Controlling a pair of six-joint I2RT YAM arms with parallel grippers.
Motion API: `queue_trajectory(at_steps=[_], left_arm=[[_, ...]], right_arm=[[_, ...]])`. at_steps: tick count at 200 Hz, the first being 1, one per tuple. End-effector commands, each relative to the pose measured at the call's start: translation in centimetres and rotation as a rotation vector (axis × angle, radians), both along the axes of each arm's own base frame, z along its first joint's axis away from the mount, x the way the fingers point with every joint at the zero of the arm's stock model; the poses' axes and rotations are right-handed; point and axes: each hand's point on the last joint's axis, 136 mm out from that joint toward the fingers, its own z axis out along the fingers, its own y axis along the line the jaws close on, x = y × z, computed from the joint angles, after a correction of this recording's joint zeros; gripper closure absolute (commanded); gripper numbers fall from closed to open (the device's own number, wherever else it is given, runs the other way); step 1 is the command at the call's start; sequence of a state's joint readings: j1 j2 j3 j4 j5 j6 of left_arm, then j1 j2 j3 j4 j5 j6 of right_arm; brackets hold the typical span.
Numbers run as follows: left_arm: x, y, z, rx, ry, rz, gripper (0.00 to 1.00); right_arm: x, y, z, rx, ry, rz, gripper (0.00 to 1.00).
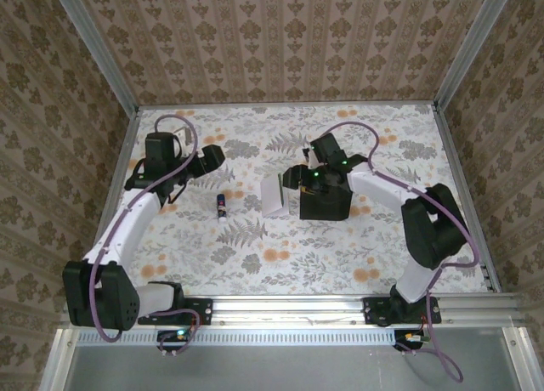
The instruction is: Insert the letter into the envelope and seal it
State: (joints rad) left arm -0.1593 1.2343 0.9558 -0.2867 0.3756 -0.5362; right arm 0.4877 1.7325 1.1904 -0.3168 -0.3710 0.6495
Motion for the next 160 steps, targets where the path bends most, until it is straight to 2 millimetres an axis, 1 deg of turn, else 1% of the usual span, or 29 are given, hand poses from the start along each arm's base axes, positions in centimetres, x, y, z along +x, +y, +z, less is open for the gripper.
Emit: queue_trajectory(at_steps=[1, 12, 30, 60, 76, 131, 160], left_arm=[[-0.4, 0.1, 0.4, -0.042, -0.008, 0.003, 0.05], [-0.5, 0.2, 0.3, -0.048, -0.007, 0.004, 0.05], [-0.5, 0.4, 0.2, -0.056, -0.007, 0.006, 0.05], [-0.5, 0.6, 0.0, -0.062, -0.006, 0.007, 0.05], [-0.6, 0.8, 0.0, -0.064, -0.007, 0.010, 0.05], [-0.7, 1.4, -0.4, -0.080, -0.003, 0.021, 0.05], [-0.6, 1.3, -0.4, -0.088, -0.004, 0.022, 0.05]], right_arm=[[1.3, 1.8, 0.6, 0.007, -0.027, -0.015, 0.29], [1.2, 2.6, 0.2, 0.002, -0.018, -0.003, 0.29], [1.3, 3.3, -0.9, -0.015, 0.004, 0.007, 0.29], [1.3, 3.9, -2.3, -0.032, 0.032, 0.011, 0.29], [1.2, 3.7, -3.1, -0.064, 0.045, 0.003, 0.29], [1.1, 4.4, -4.5, -0.071, 0.074, 0.016, 0.30], [1.0, 5.1, -5.2, -0.061, 0.089, 0.026, 0.35]])
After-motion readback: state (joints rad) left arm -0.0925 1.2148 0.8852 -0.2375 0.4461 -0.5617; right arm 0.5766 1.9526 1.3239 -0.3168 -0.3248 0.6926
